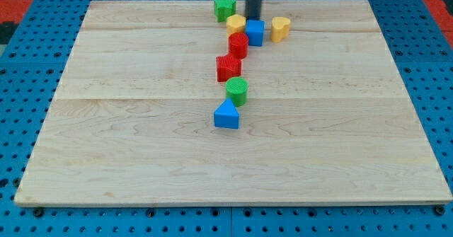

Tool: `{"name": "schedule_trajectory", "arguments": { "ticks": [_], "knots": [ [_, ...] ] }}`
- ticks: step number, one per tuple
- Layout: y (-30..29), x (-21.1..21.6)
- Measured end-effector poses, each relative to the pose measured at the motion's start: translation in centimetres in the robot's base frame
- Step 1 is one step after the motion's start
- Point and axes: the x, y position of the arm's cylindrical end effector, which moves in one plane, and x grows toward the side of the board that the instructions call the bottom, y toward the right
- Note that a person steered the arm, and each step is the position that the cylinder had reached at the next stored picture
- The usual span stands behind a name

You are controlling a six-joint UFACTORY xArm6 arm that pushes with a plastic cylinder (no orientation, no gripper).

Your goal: Place the green circle below the green star

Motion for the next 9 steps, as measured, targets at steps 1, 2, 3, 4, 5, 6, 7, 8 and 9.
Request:
{"name": "schedule_trajectory", "arguments": {
  "ticks": [1,2,3,4,5,6,7,8,9],
  "knots": [
    [-4.5,2.4],
    [-1.9,2.0],
    [0.5,-1.0],
    [4.2,1.2],
    [4.4,7.8],
    [4.2,11.6],
    [4.5,12.8],
    [3.2,9.8],
    [3.0,13.9]
  ]
}}
